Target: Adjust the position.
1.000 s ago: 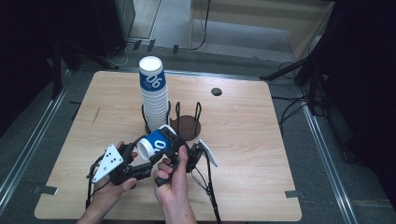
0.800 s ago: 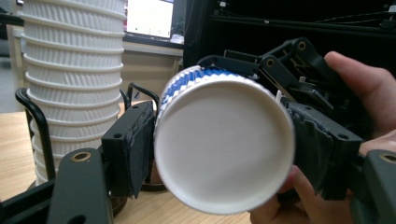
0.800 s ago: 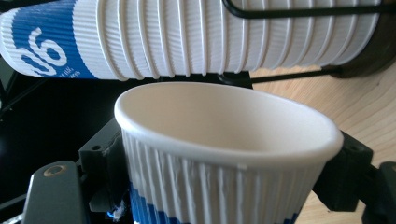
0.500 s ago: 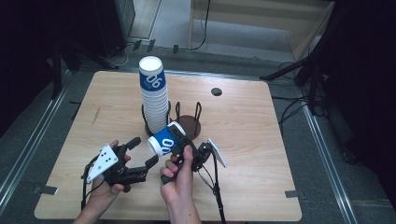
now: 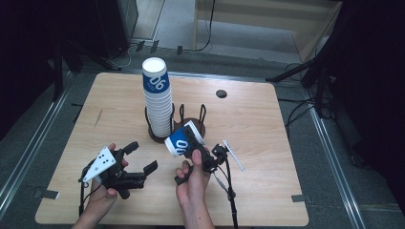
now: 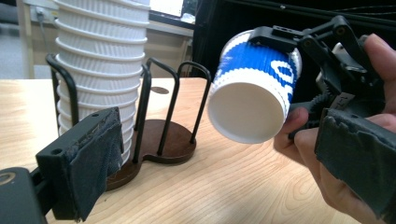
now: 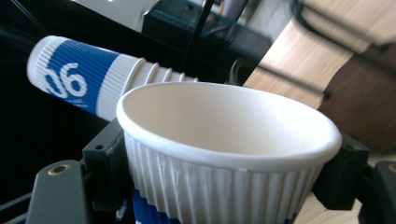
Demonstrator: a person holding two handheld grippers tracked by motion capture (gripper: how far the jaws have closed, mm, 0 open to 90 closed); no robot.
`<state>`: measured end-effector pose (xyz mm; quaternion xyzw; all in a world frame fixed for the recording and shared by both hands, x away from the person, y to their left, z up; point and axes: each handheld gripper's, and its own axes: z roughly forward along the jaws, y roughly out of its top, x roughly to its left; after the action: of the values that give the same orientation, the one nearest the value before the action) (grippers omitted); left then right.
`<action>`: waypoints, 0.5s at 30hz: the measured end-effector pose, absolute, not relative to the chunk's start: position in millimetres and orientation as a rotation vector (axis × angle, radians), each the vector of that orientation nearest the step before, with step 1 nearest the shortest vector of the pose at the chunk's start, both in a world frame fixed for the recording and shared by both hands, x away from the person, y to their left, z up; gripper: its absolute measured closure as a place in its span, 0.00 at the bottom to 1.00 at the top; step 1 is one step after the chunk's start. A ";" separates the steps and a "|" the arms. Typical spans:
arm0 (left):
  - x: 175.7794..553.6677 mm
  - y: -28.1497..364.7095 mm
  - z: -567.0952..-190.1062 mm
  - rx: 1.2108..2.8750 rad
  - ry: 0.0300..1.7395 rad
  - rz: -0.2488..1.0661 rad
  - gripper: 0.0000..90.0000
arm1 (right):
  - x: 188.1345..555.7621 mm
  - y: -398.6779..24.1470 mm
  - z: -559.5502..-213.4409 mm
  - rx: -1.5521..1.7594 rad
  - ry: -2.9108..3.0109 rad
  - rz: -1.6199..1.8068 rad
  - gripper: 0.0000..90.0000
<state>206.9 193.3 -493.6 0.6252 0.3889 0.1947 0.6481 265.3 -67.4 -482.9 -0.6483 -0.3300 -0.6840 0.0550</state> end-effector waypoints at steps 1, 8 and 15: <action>207.0 194.3 -493.7 1.425 0.889 0.449 0.02 | 265.5 -68.9 -482.5 -1.982 -1.038 -2.100 0.23; 207.3 201.4 -495.5 1.440 0.919 0.477 0.02 | 262.8 -77.2 -479.4 -2.096 -1.285 -2.229 0.23; 209.0 210.7 -497.2 1.442 0.948 0.470 0.02 | 262.1 -85.2 -475.4 -2.120 -1.528 -2.325 0.23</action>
<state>209.0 210.7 -497.2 0.6285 0.4134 0.2050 0.6261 262.1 -85.2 -475.4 -0.5965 -0.4299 -0.6542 -0.1771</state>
